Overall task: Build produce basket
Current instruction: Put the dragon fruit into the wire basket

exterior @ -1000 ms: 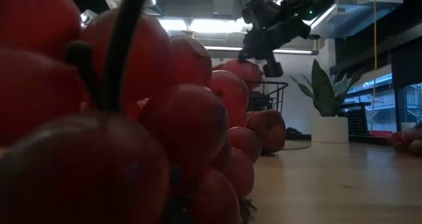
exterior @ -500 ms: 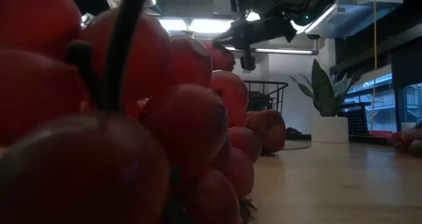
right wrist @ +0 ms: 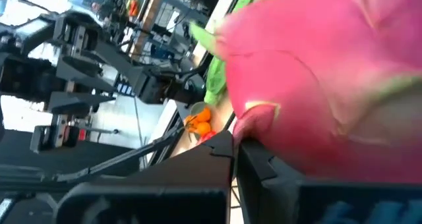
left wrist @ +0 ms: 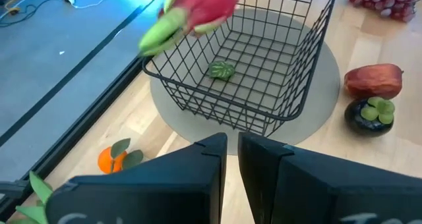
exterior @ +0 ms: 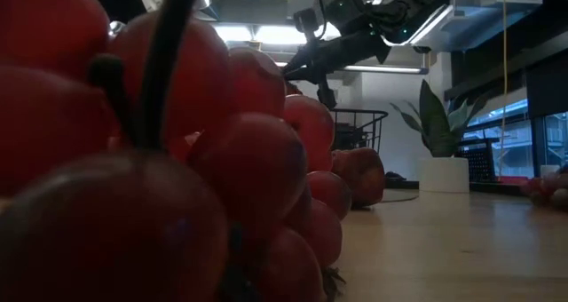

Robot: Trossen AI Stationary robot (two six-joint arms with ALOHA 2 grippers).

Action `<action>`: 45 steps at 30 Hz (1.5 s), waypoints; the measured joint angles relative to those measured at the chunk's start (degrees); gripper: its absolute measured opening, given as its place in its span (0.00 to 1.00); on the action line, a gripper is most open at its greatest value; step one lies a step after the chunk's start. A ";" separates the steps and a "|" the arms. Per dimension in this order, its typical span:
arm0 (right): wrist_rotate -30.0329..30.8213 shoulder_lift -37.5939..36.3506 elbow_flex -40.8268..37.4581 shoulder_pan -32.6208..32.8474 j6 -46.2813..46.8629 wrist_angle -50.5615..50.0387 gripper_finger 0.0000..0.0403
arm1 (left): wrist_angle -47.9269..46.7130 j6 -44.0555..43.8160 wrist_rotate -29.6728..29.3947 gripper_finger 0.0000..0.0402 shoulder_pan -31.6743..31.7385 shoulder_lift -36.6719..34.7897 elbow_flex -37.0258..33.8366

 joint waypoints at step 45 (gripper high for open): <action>5.29 13.29 0.04 5.95 -2.31 1.12 0.00 | 0.22 1.30 0.07 0.07 -0.02 0.00 0.00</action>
